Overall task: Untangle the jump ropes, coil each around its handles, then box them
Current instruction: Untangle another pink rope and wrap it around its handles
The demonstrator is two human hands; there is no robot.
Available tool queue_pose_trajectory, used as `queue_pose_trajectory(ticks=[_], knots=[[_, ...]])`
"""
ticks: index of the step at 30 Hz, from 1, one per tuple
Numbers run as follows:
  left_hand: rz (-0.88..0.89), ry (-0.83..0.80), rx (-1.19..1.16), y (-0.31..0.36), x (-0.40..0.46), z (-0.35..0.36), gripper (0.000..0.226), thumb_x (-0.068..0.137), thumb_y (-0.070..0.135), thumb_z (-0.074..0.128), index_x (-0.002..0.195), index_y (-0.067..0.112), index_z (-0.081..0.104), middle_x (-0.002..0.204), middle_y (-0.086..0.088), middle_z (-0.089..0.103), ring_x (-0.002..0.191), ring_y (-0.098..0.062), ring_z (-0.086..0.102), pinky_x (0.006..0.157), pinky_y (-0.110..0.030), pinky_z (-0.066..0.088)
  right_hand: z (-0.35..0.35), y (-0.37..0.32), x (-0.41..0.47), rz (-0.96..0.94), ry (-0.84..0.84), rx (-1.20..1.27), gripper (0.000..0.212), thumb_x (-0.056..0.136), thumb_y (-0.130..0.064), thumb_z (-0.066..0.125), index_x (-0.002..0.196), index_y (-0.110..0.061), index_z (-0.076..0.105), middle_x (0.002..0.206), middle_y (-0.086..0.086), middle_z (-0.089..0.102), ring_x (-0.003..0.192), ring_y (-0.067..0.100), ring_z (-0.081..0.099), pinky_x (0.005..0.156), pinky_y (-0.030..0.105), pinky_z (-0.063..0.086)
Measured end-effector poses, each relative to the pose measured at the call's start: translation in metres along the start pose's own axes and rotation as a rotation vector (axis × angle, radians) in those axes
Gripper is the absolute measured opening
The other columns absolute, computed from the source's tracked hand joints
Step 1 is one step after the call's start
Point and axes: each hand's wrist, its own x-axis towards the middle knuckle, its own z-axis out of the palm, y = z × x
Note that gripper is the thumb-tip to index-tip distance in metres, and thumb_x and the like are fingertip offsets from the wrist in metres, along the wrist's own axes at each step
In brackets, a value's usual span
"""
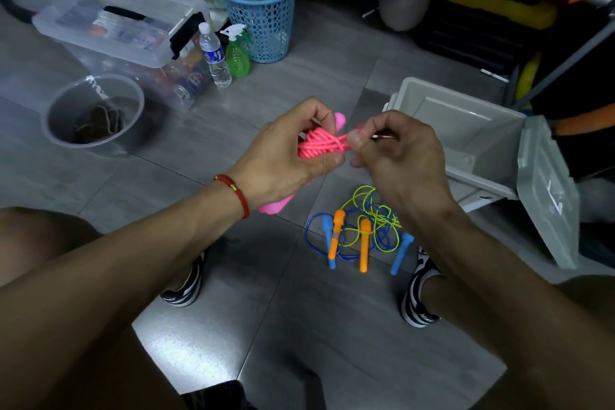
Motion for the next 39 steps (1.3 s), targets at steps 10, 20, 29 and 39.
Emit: queue_pose_trajectory(ticks=[10,20,29,39], knots=[[0.028,0.017,-0.028,-0.002,0.01,-0.006,0.03,0.081,0.02,0.08,0.094,0.017,0.053,0.087,0.009,0.067,0.075,-0.013,0.062,0.067,-0.04,0.052,-0.019,-0.01,0.016,-0.028,-0.104,-0.108,0.011,0.09,-0.012,0.073,0.086,-0.006,0.065,0.066,0.005,0.073,0.058,0.013,0.072,0.062,0.021,0.056],[0.121,-0.057,-0.04,0.007,0.01,-0.003,0.028,0.084,0.01,0.079,0.093,0.003,0.053,0.082,0.005,0.057,0.075,-0.005,0.053,0.071,-0.023,0.044,-0.04,-0.001,0.019,0.164,-0.294,0.395,0.007,0.09,0.002,0.067,0.097,0.001,0.066,0.067,0.009,0.068,0.057,0.017,0.064,0.059,0.025,0.055],[0.108,-0.091,-0.122,0.02,0.003,0.003,0.04,0.08,0.01,0.082,0.099,0.002,0.048,0.085,-0.012,0.063,0.074,-0.011,0.054,0.068,-0.026,0.043,-0.049,0.01,0.014,0.386,-0.446,0.649,0.025,0.078,-0.015,0.068,0.098,0.0,0.071,0.071,0.008,0.067,0.061,0.012,0.063,0.057,0.018,0.052],[0.137,-0.042,-0.038,0.034,0.009,0.022,0.06,0.071,0.04,0.086,0.113,0.021,0.047,0.1,-0.001,0.069,0.09,-0.03,0.068,0.083,-0.049,0.053,-0.046,0.02,-0.003,0.645,-0.449,0.976,0.014,0.088,-0.007,0.059,0.091,-0.008,0.073,0.082,0.006,0.068,0.064,0.012,0.064,0.053,0.018,0.05]])
